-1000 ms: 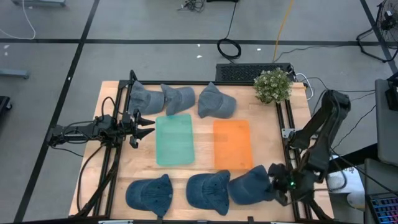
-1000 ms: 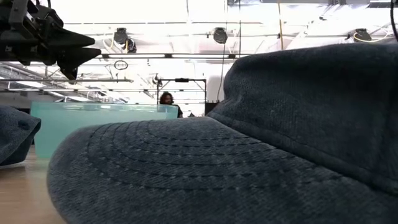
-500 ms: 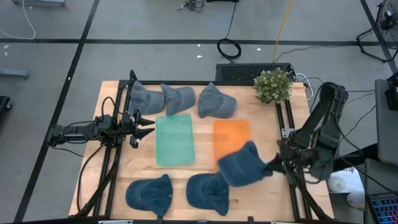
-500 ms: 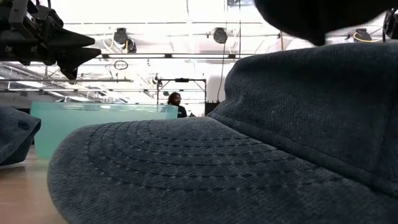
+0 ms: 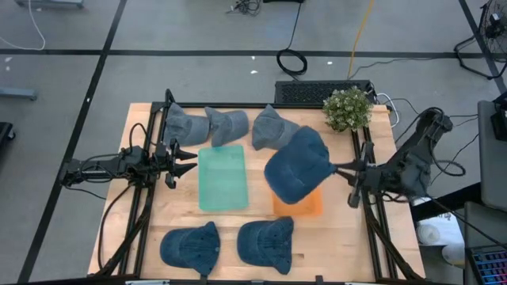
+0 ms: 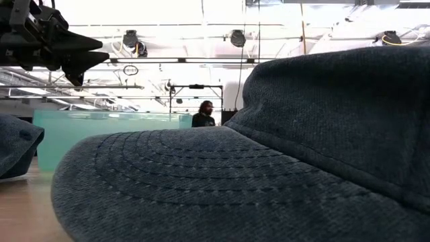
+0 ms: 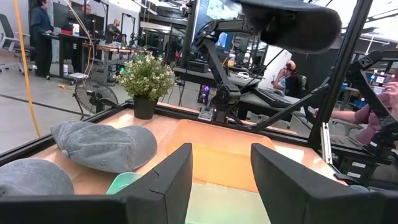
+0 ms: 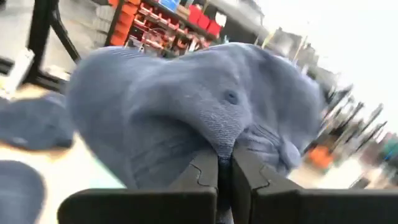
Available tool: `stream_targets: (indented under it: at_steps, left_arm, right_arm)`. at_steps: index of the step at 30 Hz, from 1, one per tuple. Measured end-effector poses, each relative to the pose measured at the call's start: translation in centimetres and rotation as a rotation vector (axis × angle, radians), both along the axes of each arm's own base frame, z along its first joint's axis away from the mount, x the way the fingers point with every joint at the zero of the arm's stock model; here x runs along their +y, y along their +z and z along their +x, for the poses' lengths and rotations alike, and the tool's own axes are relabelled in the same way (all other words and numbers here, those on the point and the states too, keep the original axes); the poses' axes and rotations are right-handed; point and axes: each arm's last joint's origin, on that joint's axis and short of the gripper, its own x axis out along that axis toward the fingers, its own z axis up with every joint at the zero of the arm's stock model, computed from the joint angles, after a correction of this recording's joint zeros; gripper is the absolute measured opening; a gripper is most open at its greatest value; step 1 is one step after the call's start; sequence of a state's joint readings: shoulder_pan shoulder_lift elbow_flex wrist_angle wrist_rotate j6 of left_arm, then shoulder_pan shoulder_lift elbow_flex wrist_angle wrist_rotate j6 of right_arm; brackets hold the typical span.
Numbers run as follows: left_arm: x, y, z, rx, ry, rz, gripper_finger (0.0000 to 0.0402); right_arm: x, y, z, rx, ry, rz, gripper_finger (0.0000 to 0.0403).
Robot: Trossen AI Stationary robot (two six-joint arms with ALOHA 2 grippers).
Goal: Pick & Place hat
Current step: Put the right blue cap into the orange bin
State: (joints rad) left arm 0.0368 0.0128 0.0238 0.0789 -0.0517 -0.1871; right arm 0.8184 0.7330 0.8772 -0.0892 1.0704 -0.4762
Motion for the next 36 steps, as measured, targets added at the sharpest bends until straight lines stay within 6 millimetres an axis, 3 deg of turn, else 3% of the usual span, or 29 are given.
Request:
stream_targets:
  at_steps: [5,8,11,19,36]
  left_arm:
    - [0.0,0.0,0.0,0.000,0.000,0.000,0.0170]
    - [0.0,0.0,0.0,0.000,0.000,0.000,0.0170]
    - [0.0,0.0,0.0,0.001,0.000,0.000,0.0170]
    - [0.0,0.0,0.0,0.000,0.000,0.000,0.0170]
    - [0.0,0.0,0.0,0.000,0.001,0.000,0.0170]
  right_arm:
    - [-1.3,1.0,1.1,-0.021,0.026,-0.203,0.0000]
    - [-2.1,0.8,1.7,-0.014,0.076,-0.218,0.0000]
    - [-2.6,-0.1,2.3,0.050,0.127,-0.165,0.0000]
    - [-3.4,-4.0,4.1,0.168,0.023,-0.073,0.0000]
    - [-4.2,-8.4,3.2,0.193,-0.079,0.058,0.0000]
